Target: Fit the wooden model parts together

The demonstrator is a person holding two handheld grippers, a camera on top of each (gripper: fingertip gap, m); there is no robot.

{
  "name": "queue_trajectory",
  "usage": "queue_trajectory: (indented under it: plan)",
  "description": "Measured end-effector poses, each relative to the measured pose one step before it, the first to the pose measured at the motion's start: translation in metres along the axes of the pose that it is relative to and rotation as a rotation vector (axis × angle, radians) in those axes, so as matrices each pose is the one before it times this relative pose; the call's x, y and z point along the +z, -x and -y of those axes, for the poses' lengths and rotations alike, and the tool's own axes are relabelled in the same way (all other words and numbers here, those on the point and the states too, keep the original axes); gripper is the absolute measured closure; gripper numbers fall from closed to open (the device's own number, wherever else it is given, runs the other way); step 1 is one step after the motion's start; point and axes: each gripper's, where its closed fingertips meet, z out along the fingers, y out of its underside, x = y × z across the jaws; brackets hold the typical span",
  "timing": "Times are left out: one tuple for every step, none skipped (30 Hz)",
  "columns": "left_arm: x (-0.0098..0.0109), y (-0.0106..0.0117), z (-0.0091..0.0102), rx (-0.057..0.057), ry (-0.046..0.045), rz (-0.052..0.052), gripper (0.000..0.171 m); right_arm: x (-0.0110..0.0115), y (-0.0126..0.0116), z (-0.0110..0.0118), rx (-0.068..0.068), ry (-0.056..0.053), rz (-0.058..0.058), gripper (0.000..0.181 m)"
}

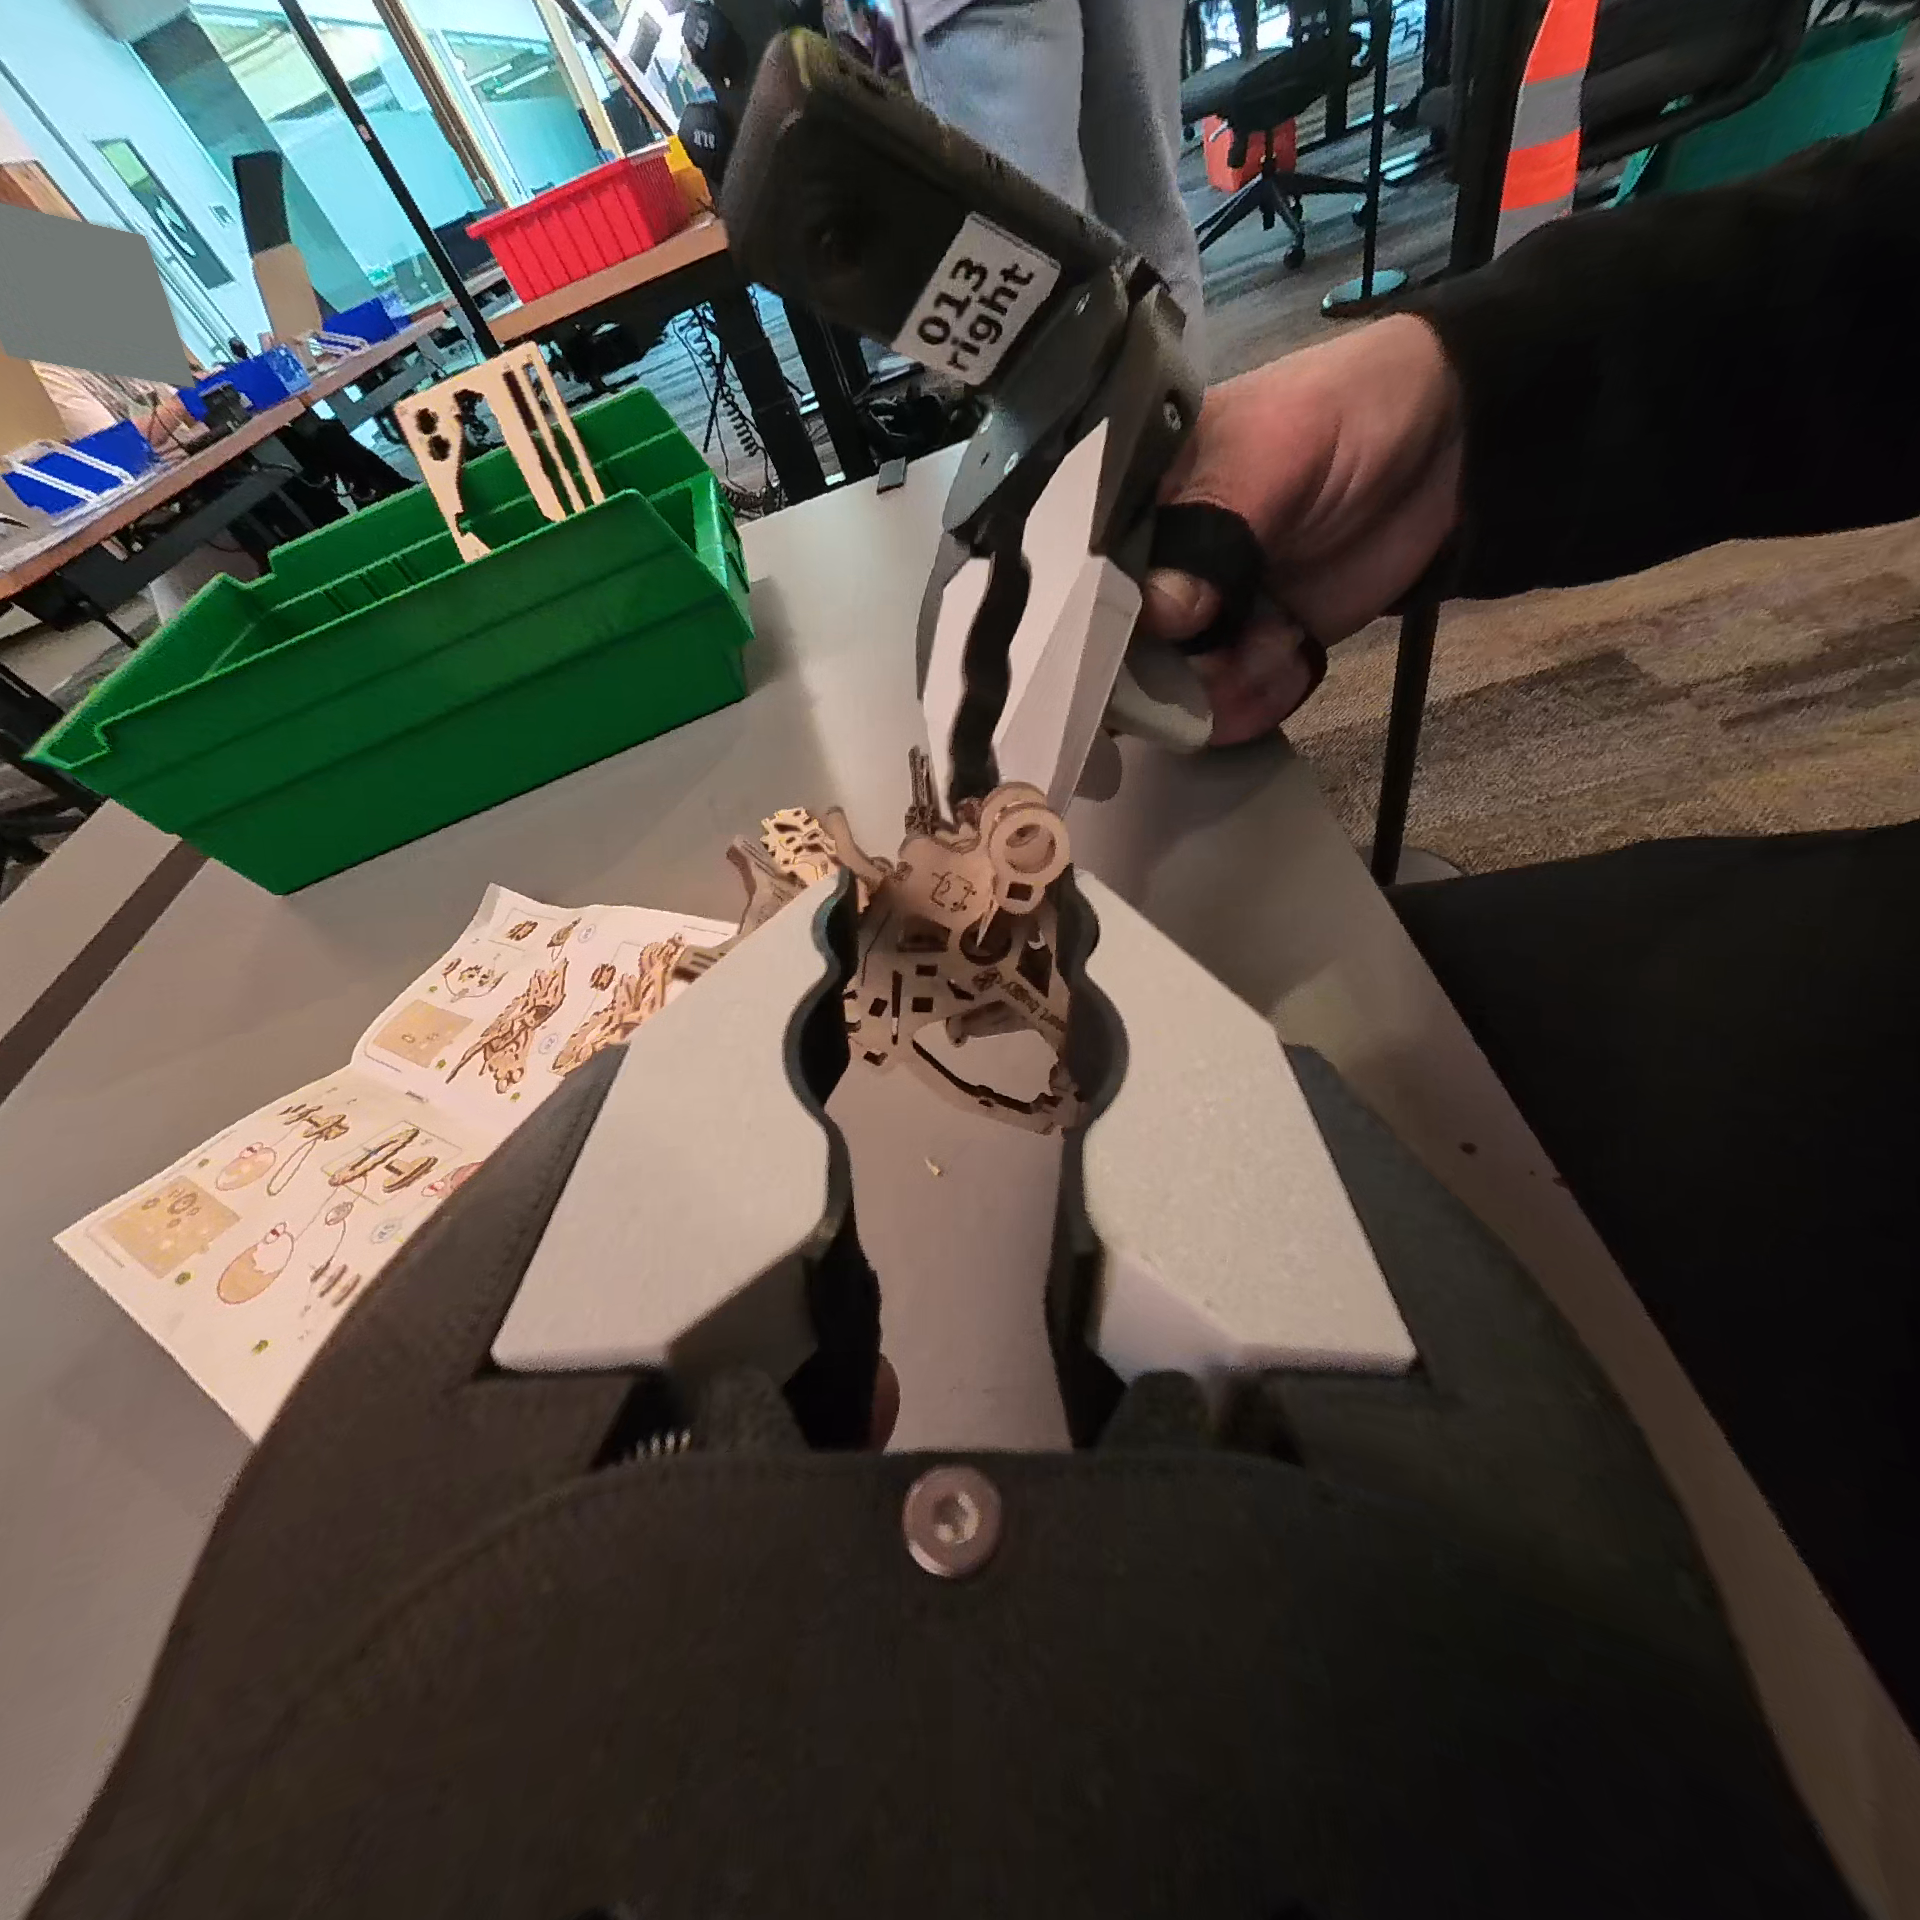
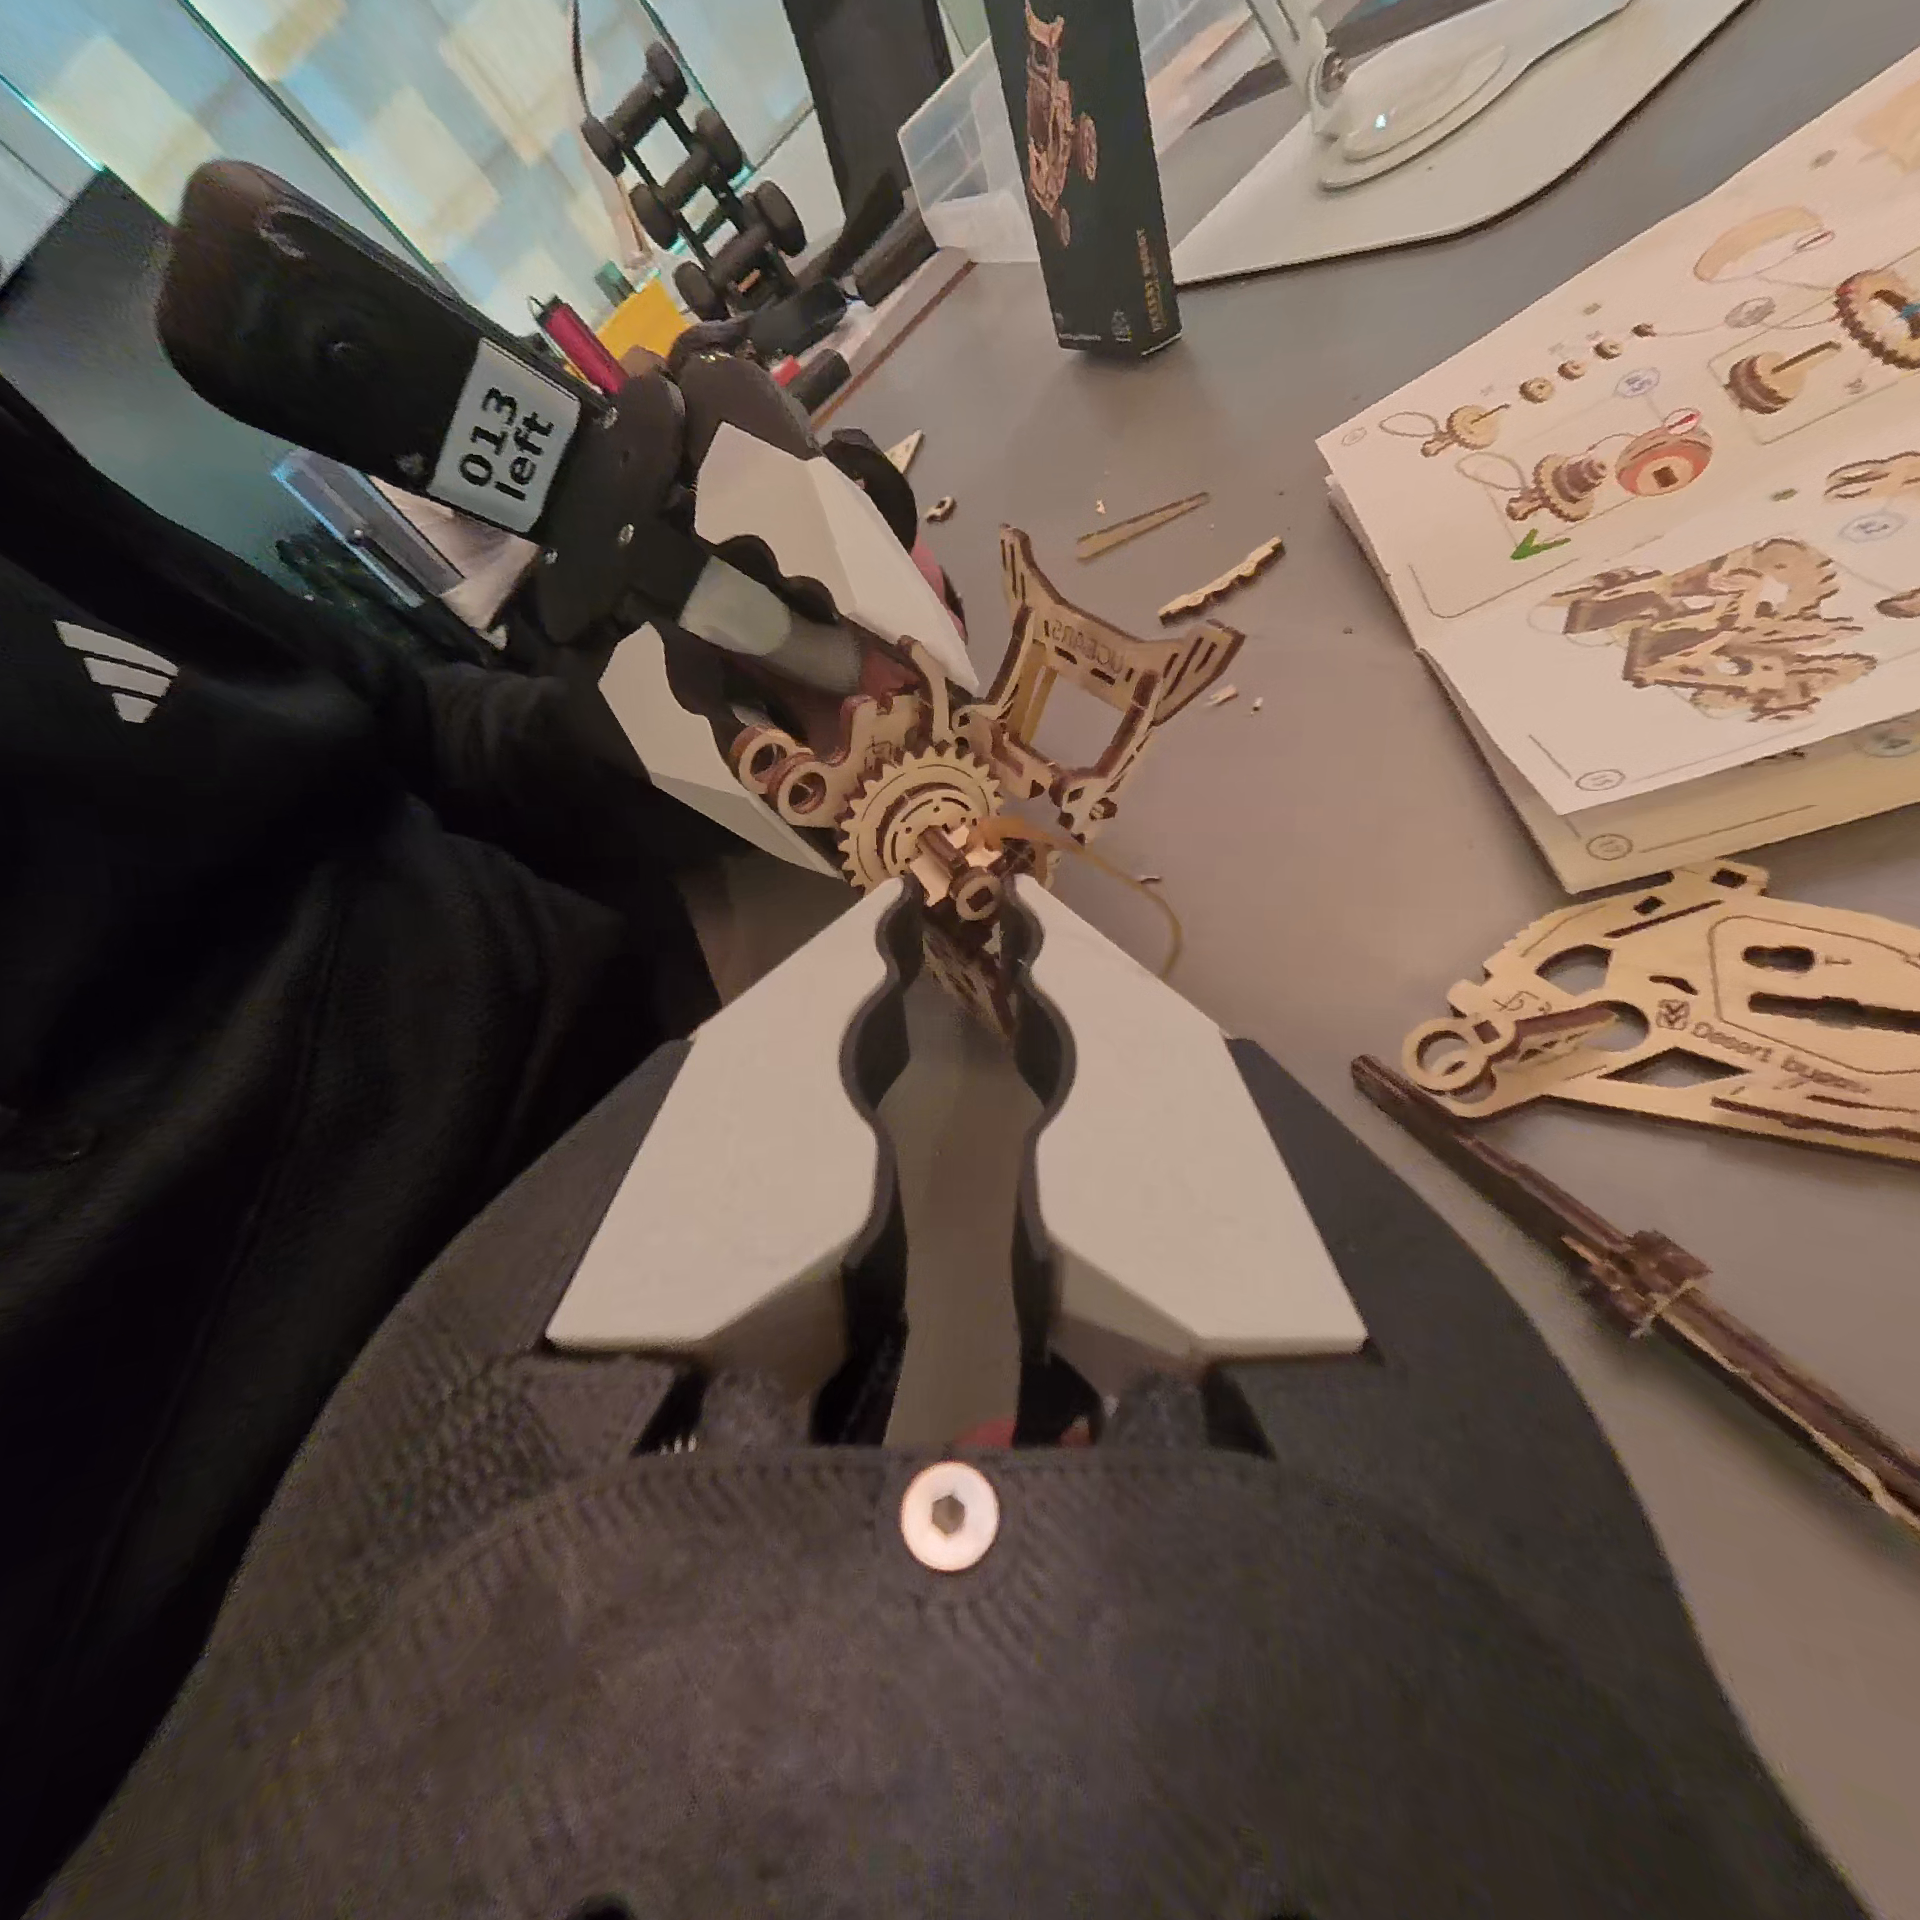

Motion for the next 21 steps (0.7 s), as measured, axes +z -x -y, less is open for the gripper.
queue_trajectory:
  plan:
    - [-0.00087,0.00025,0.00128,-0.0132,-0.0109,-0.002,0.137,-0.00022,0.00152,0.00117,0.001,-0.0073,0.0103,0.17]
    - [-0.0014,0.00088,0.00225,-0.0194,-0.01716,-0.0029,0.136,-0.00016,0.00173,0.00176,0.0049,-0.0103,0.0132,0.171]
    - [-0.00147,0.00118,0.00283,-0.0274,-0.02081,-0.0078,0.137,-0.0001,0.00212,0.00247,0.0092,-0.0149,0.0175,0.171]
    - [-0.00177,0.00186,0.00354,-0.0304,-0.02533,-0.007,0.137,0.00002,0.00204,0.00284,0.0119,-0.0159,0.0183,0.171]
    - [-0.00202,0.00183,0.00436,-0.0283,-0.03142,-0.0062,0.137,0.00057,0.0023,0.00286,0.0073,-0.0144,0.0155,0.171]
    - [-0.00209,0.00122,0.00454,-0.0296,-0.03017,-0.0107,0.137,0.00102,0.00251,0.00198,-0.0003,-0.0059,0.0134,0.172]
    - [-0.00191,0.00098,0.00392,-0.0255,-0.02444,-0.0107,0.136,0.00121,0.00221,0.00171,-0.0037,-0.0017,0.0104,0.172]
    - [-0.00176,0.00106,0.00411,-0.0171,-0.02423,-0.006,0.136,0.00096,0.00221,0.00292,0.0019,-0.0071,0.013,0.172]
    - [-0.00159,0.0005,0.00442,-0.0161,-0.02391,-0.0102,0.136,0.00082,0.00249,0.00326,0.0041,-0.0067,0.0155,0.172]
    - [-0.00135,0.00067,0.00382,-0.0133,-0.01911,-0.0076,0.137,0.00072,0.00232,0.00289,0.0016,-0.0023,0.014,0.172]
    - [-0.00127,0.00053,0.00386,-0.0069,-0.01919,-0.0063,0.137,0.00058,0.00207,0.00342,-0.0041,-0.0053,0.0096,0.172]
    - [-0.001,0.00038,0.00314,-0.0059,-0.01342,-0.0057,0.137,0.00059,0.00199,0.00263,-0.0059,0.0007,0.0076,0.172]
    - [-0.00067,0.00058,0.00246,-0.0002,-0.00866,-0.0011,0.137,0.00052,0.00127,0.00212,-0.0058,0.0027,0.0026,0.172]
    - [-0.00032,-0.00003,0.00199,0.0025,-0.00643,-0.002,0.137,0.0003,0.00112,0.00144,-0.0066,0.0061,0.0001,0.172]
    - [-0.00024,-0.00053,0.00161,0.0018,-0.00436,-0.005,0.137,0.00012,0.00104,0.0008,-0.0109,0.0093,-0.0015,0.172]
    - [-0.00002,-0.00026,0.0008,0.0009,-0.00081,-0.0039,0.137,-0.00033,0.001,0.0006,-0.0167,0.0109,-0.0045,0.172]
    - [0.00005,-0.00027,0.00142,-0.0041,-0.00463,-0.0048,0.137,-0.00053,0.00079,0.00113,-0.0186,0.0073,-0.0057,0.172]
    - [-0.00002,-0.00032,0.00219,-0.0088,-0.01025,-0.0068,0.137,-0.00068,0.00124,0.00153,-0.0148,0.0026,-0.0002,0.172]
    - [0.0001,-0.00012,0.00142,-0.0129,-0.007,-0.0082,0.137,-0.00046,0.00121,0.00113,-0.0196,0.003,-0.0011,0.172]
    - [-0.00005,0.00009,0.00079,-0.0182,-0.00594,-0.0099,0.137,-0.00055,0.00053,0.00108,-0.0314,0.003,-0.0108,0.172]
    - [-0.00004,-0.00025,0.00204,-0.02,-0.01572,-0.0111,0.137,-0.00073,0.00084,0.00202,-0.0379,-0.003,-0.0132,0.172]
